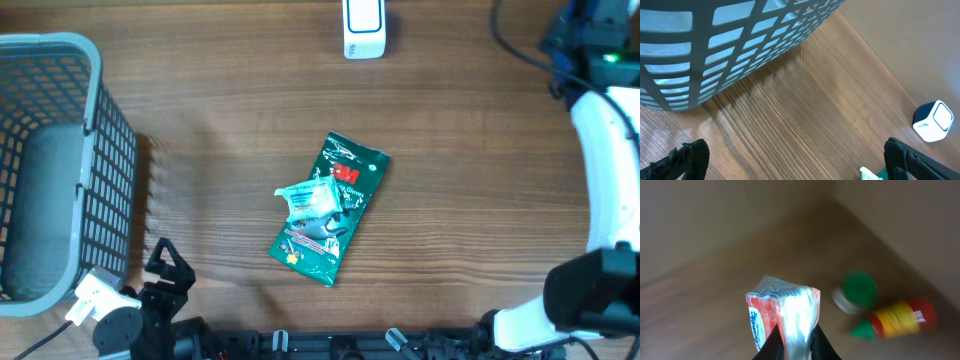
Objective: Scan the item barcode
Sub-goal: 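Carry the snack packet to the right edge and release it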
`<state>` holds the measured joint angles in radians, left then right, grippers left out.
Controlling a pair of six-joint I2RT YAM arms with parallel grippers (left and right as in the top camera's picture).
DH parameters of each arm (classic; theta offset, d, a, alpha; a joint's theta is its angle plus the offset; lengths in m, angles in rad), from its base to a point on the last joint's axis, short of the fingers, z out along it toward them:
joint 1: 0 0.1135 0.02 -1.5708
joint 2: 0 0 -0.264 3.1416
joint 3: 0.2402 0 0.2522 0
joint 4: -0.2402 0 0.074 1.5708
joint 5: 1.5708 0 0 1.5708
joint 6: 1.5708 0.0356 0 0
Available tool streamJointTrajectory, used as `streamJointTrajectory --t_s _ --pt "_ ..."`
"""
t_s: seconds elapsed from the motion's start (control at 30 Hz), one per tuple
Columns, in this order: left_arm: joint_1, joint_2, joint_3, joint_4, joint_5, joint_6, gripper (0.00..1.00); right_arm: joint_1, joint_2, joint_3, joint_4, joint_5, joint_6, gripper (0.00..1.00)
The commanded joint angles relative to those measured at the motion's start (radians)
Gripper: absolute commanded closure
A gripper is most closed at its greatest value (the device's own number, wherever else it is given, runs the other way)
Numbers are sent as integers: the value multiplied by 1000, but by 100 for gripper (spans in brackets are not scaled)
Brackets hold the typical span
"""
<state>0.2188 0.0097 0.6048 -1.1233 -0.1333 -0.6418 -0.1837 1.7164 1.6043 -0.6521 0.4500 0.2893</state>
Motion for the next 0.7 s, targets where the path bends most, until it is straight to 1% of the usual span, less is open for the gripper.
streamJointTrajectory --t_s 0.0,0.03,0.1,0.17,0.3,0.37,0.4,0.47,0.5,0.53,0.57,0.6,0.63,0.67 --pt "2 -3 -2 1 -13 -6 0 -127 92 -127 -3 -14 328 96" --pt "2 -3 -2 1 -13 -6 0 -153 114 -161 8 -13 381 96" --pt "2 -3 -2 1 -13 -6 0 -191 159 -220 58 -17 433 96" --pt "2 -3 -2 1 -13 -6 0 -221 219 -269 144 -41 418 96" --pt "2 -3 -2 1 -13 -6 0 -229 289 -283 232 -69 337 95" --pt "2 -3 -2 1 -13 -6 0 -227 278 -279 253 -66 336 92" --pt "2 -3 -2 1 -13 -6 0 -227 262 -273 258 -60 335 90" --pt "2 -3 -2 1 -13 -6 0 -230 212 -252 255 -42 335 88" --pt "2 -3 -2 1 -13 -6 0 -233 169 -240 245 -23 335 81" --pt "2 -3 -2 1 -13 -6 0 -234 128 -232 236 -5 335 65" --pt "2 -3 -2 1 -13 -6 0 -235 80 -230 229 2 335 38" --pt "2 -3 -2 1 -13 -6 0 -235 28 -230 225 2 335 17" --pt "2 -3 -2 1 -13 -6 0 -235 -14 -230 221 -2 339 0" --pt "2 -3 -2 1 -13 -6 0 -232 -117 -230 210 -39 343 0"
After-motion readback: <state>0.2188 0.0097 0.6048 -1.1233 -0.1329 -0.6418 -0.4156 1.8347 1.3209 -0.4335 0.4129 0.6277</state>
